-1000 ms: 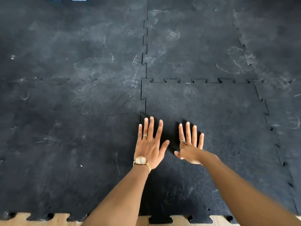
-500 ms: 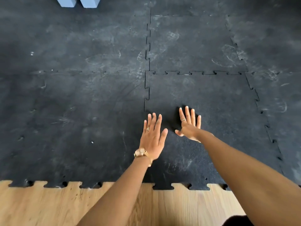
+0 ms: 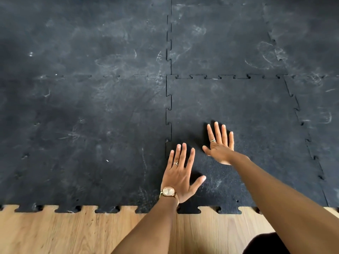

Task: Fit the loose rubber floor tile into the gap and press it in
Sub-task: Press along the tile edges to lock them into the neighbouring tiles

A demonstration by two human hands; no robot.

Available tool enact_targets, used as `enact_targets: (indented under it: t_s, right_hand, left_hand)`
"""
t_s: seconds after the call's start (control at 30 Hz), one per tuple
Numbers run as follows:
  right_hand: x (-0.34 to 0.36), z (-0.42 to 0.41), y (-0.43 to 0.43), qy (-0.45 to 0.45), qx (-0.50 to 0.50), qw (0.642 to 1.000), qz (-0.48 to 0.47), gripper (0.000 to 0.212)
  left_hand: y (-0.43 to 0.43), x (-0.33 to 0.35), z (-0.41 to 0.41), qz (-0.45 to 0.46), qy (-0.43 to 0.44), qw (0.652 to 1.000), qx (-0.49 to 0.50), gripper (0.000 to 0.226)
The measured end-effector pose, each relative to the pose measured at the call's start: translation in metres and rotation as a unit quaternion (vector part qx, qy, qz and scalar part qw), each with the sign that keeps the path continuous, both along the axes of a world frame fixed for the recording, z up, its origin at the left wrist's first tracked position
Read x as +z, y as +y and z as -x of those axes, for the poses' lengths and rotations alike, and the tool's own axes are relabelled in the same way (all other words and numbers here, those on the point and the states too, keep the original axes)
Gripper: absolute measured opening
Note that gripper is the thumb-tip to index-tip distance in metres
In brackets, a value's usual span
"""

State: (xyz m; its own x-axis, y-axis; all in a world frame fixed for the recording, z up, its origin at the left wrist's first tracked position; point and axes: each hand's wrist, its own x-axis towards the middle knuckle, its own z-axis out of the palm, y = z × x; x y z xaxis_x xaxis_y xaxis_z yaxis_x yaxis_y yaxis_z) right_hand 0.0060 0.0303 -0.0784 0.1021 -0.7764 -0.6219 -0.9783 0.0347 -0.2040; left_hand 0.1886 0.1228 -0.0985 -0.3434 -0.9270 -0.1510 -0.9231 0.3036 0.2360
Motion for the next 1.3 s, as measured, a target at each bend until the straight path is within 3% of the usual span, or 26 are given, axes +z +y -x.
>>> enact_targets:
  t_s: [0.17,0.4,0.53,0.73,0.9,1.07,1.17,1.2,1.23,1.3]
  right_hand:
    - [0.004,0.003,-0.007,0.001,0.003,0.999,-0.05,0.078]
    - [0.007,-0.004,0.011,-0.003,0.002,0.999,0.045,0.073]
    - [0.014,-0.002,0.042,-0.005,0.021,0.999,0.05,0.07]
    - [0.023,-0.001,0.074,0.007,0.036,0.999,0.034,0.075]
    - [0.023,-0.008,0.074,0.02,0.025,0.999,0.031,0.077]
    - [0.027,-0.008,0.074,0.01,0.019,0.999,0.038,0.08]
    - [0.033,-0.003,0.07,-0.01,0.022,1.0,0.014,0.102]
    - [0.034,-0.002,0.07,-0.013,0.026,1.0,0.005,0.114]
    - [0.036,-0.002,0.07,-0.009,0.032,0.999,-0.002,0.126]
    - [0.038,-0.005,0.071,0.018,0.045,0.999,-0.011,0.146]
  left_hand:
    - [-0.001,0.001,0.001,0.0,0.003,1.0,-0.005,0.09]
    - [-0.001,0.007,-0.003,0.018,0.02,1.0,0.001,0.067]
    - [0.016,0.017,-0.004,0.016,0.034,0.999,0.024,0.059]
    - [0.109,0.016,-0.013,-0.01,0.003,0.997,0.076,0.068]
    - [0.107,0.02,-0.012,0.02,-0.012,0.998,0.066,0.067]
    - [0.071,0.061,-0.026,-0.008,-0.035,0.998,0.055,0.028]
    - [0.026,0.081,-0.032,-0.042,-0.056,0.998,0.011,0.026]
    - [0.013,0.085,-0.031,-0.063,-0.055,0.996,0.007,0.029]
    - [0.002,0.087,-0.029,-0.1,-0.063,0.993,0.012,0.053]
    - [-0.008,0.086,-0.021,-0.184,-0.117,0.976,-0.001,0.122]
